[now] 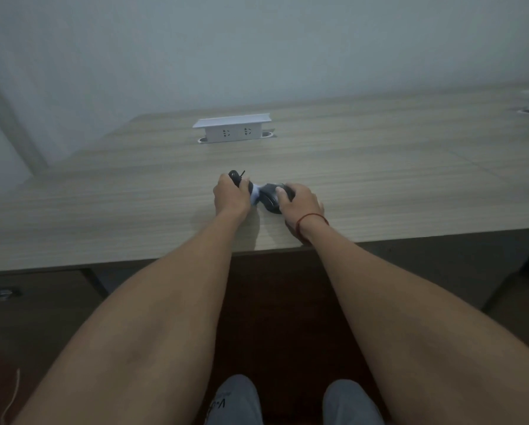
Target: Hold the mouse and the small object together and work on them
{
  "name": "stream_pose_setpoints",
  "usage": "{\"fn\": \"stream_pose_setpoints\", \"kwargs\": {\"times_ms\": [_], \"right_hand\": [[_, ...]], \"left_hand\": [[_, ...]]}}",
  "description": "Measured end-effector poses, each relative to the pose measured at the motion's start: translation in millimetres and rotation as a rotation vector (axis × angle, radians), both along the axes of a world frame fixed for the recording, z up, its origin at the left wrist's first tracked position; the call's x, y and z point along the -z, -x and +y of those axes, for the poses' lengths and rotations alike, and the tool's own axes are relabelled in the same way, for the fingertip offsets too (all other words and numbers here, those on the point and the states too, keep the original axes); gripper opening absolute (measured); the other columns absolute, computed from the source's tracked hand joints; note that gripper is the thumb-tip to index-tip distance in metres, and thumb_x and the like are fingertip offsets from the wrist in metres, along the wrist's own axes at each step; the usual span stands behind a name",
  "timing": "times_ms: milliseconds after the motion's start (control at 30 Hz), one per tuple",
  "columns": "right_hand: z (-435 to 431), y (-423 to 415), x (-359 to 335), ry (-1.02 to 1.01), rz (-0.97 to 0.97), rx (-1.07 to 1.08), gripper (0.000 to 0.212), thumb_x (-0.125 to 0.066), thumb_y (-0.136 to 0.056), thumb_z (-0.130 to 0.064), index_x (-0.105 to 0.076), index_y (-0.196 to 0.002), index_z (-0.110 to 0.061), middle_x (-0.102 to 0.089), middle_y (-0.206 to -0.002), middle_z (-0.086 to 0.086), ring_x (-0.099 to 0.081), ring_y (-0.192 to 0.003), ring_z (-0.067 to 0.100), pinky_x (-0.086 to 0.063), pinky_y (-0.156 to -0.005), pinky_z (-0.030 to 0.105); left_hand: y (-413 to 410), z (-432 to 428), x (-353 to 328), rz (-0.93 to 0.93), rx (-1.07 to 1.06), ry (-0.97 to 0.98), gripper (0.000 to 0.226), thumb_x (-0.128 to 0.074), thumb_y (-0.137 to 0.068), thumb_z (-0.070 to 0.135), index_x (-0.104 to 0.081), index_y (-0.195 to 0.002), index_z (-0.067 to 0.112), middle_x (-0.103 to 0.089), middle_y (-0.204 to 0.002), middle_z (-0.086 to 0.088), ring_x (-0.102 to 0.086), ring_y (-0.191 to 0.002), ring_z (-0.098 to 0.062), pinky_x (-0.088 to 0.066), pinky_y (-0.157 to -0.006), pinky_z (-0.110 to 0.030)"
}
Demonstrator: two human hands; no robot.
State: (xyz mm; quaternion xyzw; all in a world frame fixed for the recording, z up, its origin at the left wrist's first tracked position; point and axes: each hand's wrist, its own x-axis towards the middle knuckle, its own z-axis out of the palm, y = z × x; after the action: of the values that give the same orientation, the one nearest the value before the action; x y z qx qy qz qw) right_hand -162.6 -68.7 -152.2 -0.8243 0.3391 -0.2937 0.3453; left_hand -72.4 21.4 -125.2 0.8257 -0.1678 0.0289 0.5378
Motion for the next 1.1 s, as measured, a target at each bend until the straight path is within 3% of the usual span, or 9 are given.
{"fn": "stream_pose_setpoints", "kwargs": {"times_ms": [133,233,367,467,667,833,967,1100], "right_hand": [[1.9,-2.7,0.7,0.065,0.055,-0.011,0.047,-0.046,-0.085,-0.057,-0.057,-0.117,-0.025,-0.062,-0.116,0.003,-0.051,-0.11,0.025,-0.034,-0.096,0.039],[4.2,-4.0,1.8,0.125,0.12,-0.01,0.063,-0.057,-0.069,-0.069,-0.052,-0.117,-0.028,-0.054,-0.114,0.0,-0.047,-0.107,0.022,-0.039,-0.095,0.042],[-0.7,-3.6,1.4,0.109,0.125,-0.016,0.066,-0.067,-0.068,-0.053,-0.047,-0.124,-0.025,-0.052,-0.121,0.002,-0.045,-0.111,0.022,-0.037,-0.097,0.039],[-0.8,-4.5,1.2,0.097,0.124,-0.021,0.063,-0.067,-0.068,-0.046,-0.048,-0.124,-0.026,-0.054,-0.119,0.001,-0.047,-0.11,0.023,-0.037,-0.098,0.039],[-1.3,-4.8,1.6,0.082,0.102,-0.022,0.064,-0.07,-0.067,-0.044,-0.048,-0.124,-0.026,-0.056,-0.119,0.0,-0.049,-0.111,0.022,-0.038,-0.099,0.04],[0.4,-6.7,0.3,0.098,0.126,0.007,0.066,-0.073,-0.066,-0.055,-0.05,-0.122,-0.027,-0.054,-0.118,0.0,-0.047,-0.111,0.022,-0.039,-0.097,0.04],[-5.1,-2.9,-3.4,0.044,0.125,-0.052,0.068,-0.075,-0.069,-0.047,-0.048,-0.128,-0.026,-0.05,-0.127,0.003,-0.044,-0.117,0.024,-0.039,-0.1,0.043],[-12.2,2.2,-9.1,-0.081,0.11,-0.17,0.075,-0.077,-0.073,-0.034,-0.041,-0.136,-0.02,-0.05,-0.134,0.005,-0.047,-0.121,0.025,-0.039,-0.103,0.046]], "left_hand": [[-4.0,0.4,-9.4,-0.026,0.053,0.135,0.038,-0.049,-0.097,0.034,-0.052,-0.118,0.003,-0.058,-0.111,-0.01,-0.055,-0.095,-0.02,-0.045,-0.082,-0.032],[-4.2,-2.1,-6.6,-0.06,0.131,0.007,0.038,-0.051,-0.096,0.031,-0.052,-0.118,0.0,-0.06,-0.118,-0.018,-0.057,-0.1,-0.026,-0.045,-0.084,-0.031],[-12.2,7.2,-4.3,-0.066,0.105,-0.14,0.037,-0.048,-0.098,0.027,-0.048,-0.121,-0.002,-0.056,-0.122,-0.021,-0.049,-0.093,-0.023,-0.038,-0.078,-0.03],[-14.2,10.1,-4.0,-0.051,0.139,-0.079,0.039,-0.05,-0.096,0.031,-0.051,-0.119,0.0,-0.059,-0.118,-0.019,-0.054,-0.095,-0.025,-0.039,-0.078,-0.03],[-17.0,11.3,-7.0,-0.116,0.142,-0.253,0.041,-0.054,-0.094,0.028,-0.05,-0.119,-0.004,-0.057,-0.122,-0.024,-0.056,-0.108,-0.036,-0.04,-0.079,-0.032],[-15.3,6.3,-15.8,-0.186,0.16,-0.157,0.04,-0.059,-0.091,0.031,-0.058,-0.111,-0.003,-0.062,-0.113,-0.022,-0.059,-0.103,-0.035,-0.046,-0.083,-0.035],[-19.3,10.9,-4.9,-0.194,0.128,-0.314,0.039,-0.059,-0.092,0.029,-0.054,-0.117,0.0,-0.058,-0.119,-0.02,-0.058,-0.105,-0.034,-0.046,-0.084,-0.038],[-20.0,10.9,-8.0,-0.193,0.123,-0.117,0.037,-0.055,-0.093,0.032,-0.056,-0.113,0.001,-0.062,-0.113,-0.018,-0.056,-0.093,-0.025,-0.043,-0.077,-0.032]]}}
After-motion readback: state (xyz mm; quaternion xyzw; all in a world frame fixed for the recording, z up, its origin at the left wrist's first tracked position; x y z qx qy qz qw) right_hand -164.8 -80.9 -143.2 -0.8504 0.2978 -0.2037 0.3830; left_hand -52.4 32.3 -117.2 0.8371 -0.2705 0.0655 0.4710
